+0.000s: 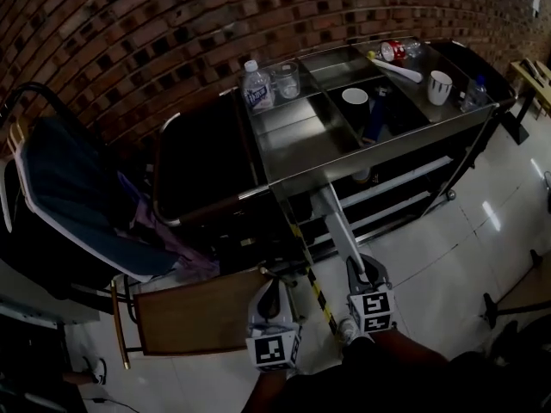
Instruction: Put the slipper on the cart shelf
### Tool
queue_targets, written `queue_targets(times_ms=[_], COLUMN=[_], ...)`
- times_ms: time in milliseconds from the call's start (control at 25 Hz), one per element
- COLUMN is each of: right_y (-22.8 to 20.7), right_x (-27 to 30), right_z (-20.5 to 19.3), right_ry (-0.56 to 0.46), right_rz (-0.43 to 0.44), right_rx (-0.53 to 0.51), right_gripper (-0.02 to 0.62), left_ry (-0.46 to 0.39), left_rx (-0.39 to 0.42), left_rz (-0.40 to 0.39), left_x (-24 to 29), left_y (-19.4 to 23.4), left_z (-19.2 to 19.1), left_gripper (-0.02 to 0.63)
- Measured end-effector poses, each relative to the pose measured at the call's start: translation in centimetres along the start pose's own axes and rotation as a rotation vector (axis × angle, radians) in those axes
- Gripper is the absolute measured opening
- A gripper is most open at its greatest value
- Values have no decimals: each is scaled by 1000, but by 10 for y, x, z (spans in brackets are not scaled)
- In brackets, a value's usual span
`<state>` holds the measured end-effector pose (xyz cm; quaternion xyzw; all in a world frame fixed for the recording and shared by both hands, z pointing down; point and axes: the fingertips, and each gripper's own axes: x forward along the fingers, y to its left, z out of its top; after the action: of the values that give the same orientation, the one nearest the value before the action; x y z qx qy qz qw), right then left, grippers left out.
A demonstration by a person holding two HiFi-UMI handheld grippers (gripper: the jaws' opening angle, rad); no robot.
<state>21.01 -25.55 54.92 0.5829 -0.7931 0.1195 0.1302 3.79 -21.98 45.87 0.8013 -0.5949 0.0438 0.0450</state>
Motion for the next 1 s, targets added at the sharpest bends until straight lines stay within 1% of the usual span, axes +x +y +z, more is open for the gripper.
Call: queue_targets(times_ms=[120,320,480,640,840,1000], right_y=[-12,-19,-22,-29,-29,-33], right_x=[23,63,96,133,168,194], right_z=[4,10,16,19,26,22], right_ry=[5,21,34,50,81,101], right_rz=[27,90,103,97,102,74], right_rx=[1,0,18,80,198,231], right_gripper=[61,61,61,61,61,61], left_ry=[3,-1,9,10,18,34], left_rx=[-14,-17,-20,-16,-25,-31], left_rz=[34,93,129,161,182,188], left_x=[19,40,45,48,49,47], left_y=[1,5,10,13,13,12], left_z=[-1,4,-4,-5,-4,-12], left_gripper=[15,15,15,15,15,15])
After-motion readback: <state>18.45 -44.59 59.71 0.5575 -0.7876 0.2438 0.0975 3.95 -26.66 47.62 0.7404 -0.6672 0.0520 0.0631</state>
